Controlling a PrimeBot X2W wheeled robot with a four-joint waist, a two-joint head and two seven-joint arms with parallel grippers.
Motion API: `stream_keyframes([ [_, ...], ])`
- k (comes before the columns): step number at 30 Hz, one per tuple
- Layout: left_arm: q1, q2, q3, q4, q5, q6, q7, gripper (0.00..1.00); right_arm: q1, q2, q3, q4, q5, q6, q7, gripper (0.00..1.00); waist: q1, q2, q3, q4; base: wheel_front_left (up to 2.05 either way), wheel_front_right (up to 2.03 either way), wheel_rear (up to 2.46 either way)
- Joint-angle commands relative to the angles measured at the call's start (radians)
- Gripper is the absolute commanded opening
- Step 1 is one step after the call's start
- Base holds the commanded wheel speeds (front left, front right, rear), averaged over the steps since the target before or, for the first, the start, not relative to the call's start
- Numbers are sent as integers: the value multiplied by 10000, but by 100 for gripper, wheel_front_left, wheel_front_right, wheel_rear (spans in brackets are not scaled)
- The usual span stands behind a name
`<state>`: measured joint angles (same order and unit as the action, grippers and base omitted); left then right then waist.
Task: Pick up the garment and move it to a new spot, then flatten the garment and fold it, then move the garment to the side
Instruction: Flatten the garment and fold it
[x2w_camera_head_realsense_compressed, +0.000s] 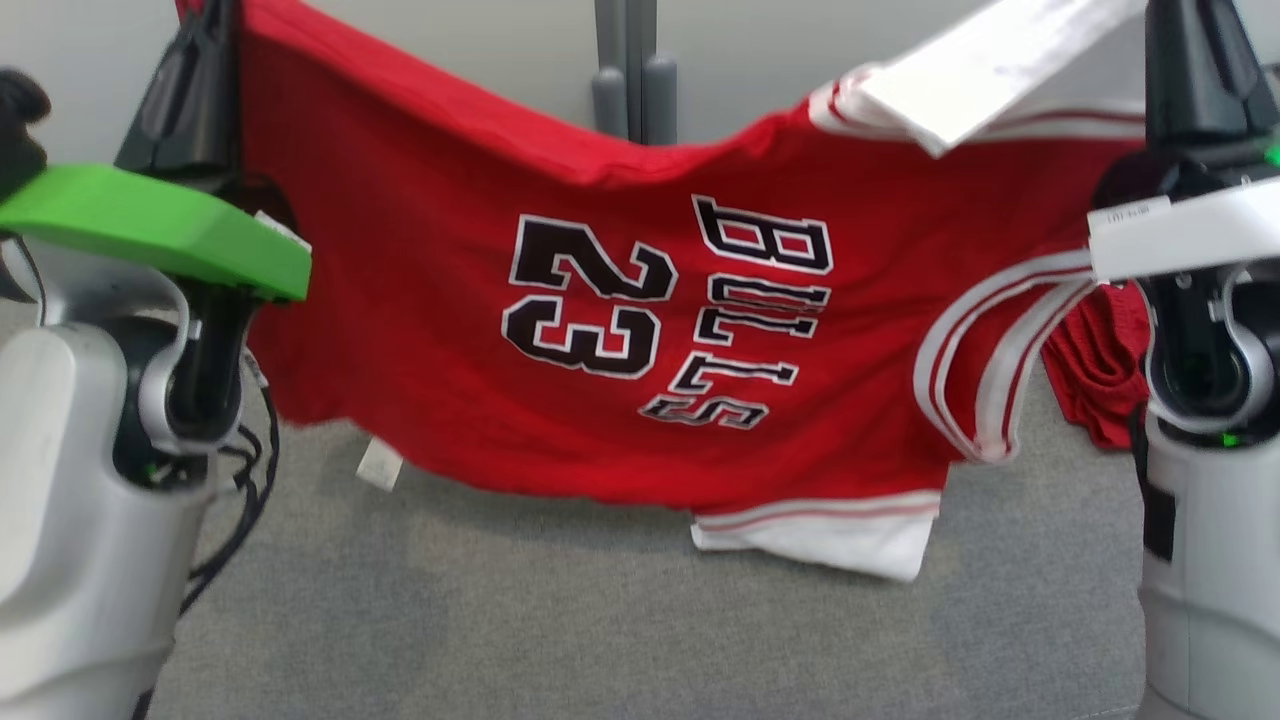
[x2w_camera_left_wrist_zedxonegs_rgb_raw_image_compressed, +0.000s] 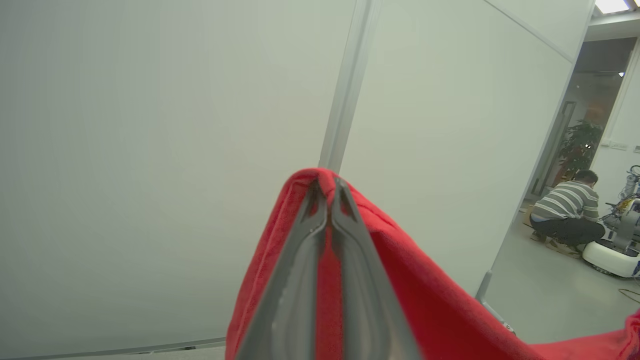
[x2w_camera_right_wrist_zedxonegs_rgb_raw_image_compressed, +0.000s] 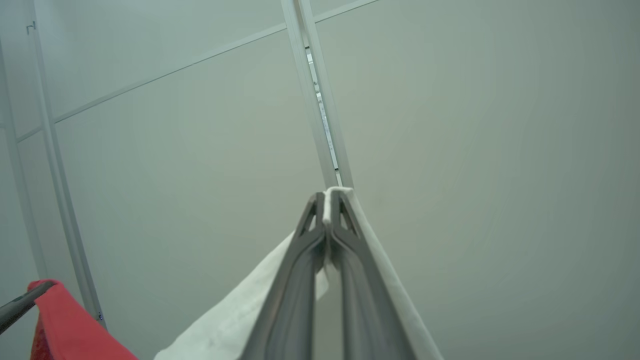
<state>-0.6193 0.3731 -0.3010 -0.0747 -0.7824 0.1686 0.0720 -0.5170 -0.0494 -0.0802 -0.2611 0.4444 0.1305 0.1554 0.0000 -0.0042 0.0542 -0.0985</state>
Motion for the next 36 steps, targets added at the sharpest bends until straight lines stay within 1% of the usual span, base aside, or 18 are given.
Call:
stream_keyframes([
  [1, -843, 146, -48, 718, 152, -146, 211, 0, -1036, -49, 99, 697, -211, 4, -103, 0, 0, 42, 970, -68, 0, 0, 0],
  [2, -843, 146, -48, 718, 152, -146, 211, 0, -1036, -49, 99, 697, -211, 4, -103, 0, 0, 42, 970, -68, 0, 0, 0],
  [4, -1661, 197, -87, 1503, 279, -237, 360, 0, -2078, -77, 151, 1537, -407, 4, -296, 0, 0, 42, 1420, -76, 0, 0, 0],
  [7, -3046, 353, -188, 2868, 674, -381, 493, 0, -3759, -80, 272, 3044, -705, 4, -661, 0, 0, 42, 2064, -124, 0, 0, 0],
  [10, -4649, 439, -192, 4303, 1112, -410, 297, 0, -5510, -73, 410, 4696, -1108, 4, -1153, 0, 0, 42, 2559, -242, 0, 0, 0],
  [13, -6145, 498, -273, 5591, 1660, -492, -262, 0, -7209, -62, 461, 6263, -1550, 3, -1920, 0, 0, 42, 2811, -424, 0, 0, 0],
  [16, -7453, 629, -390, 6675, 2187, -720, -1065, 0, -8542, -48, 455, 7615, -1910, 3, -2813, 0, 0, 42, 2845, -667, 0, 0, 0],
  [19, -8430, 717, -330, 7395, 2463, -994, -2052, 0, -9602, -40, 453, 8565, -1753, 3, -3566, 0, 0, 42, 2987, -867, 0, 0, 0],
  [22, -8808, 778, -302, 8112, 2520, -1352, -2777, 0, -9913, 8, 955, 9167, -1490, 3, -3877, 0, 0, 42, 3191, -945, 0, 0, 0],
  [25, -8802, 871, -290, 8704, 2516, -1705, -3087, 0, -9739, -37, 1426, 9378, -1184, 3, -4049, 0, 0, 42, 3446, -998, 0, 0, 0],
  [30, -8400, 933, -113, 9399, 2331, -2173, -3298, 0, -8897, -19, 2333, 9227, -597, 3, -4150, 0, 0, 42, 4034, -1054, 0, 0, 0],
  [36, -7929, 925, 226, 9610, 2180, -2470, -3379, 0, -7847, -29, 2854, 8731, -413, 3, -4209, 0, 0, 42, 4320, -1014, 0, 0, 0],
])
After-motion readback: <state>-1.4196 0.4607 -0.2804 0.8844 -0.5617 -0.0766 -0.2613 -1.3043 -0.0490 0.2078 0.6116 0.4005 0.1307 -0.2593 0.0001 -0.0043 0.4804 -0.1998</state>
